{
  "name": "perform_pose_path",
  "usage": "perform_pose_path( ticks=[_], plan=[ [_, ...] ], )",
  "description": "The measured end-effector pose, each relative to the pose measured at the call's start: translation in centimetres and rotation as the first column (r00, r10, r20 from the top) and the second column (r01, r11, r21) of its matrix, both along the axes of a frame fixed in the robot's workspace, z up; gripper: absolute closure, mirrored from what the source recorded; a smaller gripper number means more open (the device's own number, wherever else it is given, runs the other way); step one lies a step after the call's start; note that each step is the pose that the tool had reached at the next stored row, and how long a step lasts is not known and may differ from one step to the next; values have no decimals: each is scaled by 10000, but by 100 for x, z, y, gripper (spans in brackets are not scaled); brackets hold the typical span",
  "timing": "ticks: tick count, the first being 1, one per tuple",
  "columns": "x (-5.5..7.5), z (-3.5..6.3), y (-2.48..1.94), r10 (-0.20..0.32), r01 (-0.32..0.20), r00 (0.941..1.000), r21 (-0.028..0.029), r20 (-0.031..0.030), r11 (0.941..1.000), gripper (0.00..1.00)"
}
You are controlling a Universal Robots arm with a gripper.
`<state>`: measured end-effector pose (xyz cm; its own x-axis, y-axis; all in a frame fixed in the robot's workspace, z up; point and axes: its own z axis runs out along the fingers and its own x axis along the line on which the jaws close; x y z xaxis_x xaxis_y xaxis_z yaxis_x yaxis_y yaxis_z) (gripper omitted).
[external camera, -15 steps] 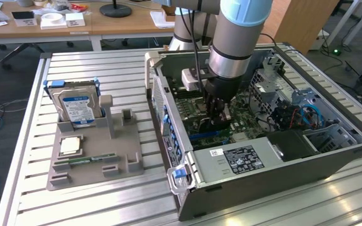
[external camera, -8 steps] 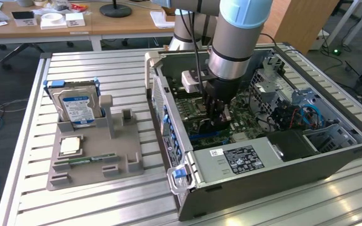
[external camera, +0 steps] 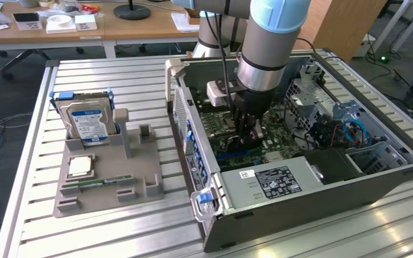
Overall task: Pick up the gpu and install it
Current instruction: 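Insert the gpu into the slot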
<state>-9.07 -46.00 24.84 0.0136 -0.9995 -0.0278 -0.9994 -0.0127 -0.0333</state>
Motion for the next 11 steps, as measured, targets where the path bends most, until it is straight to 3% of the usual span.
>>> perform_pose_path(
  ticks=[7,11],
  plan=[
    [0,19,0,-60,60,10000,1,1,10000,74],
    [-1,17,-3,-417,417,9991,-7,-2,9991,74]
  ],
)
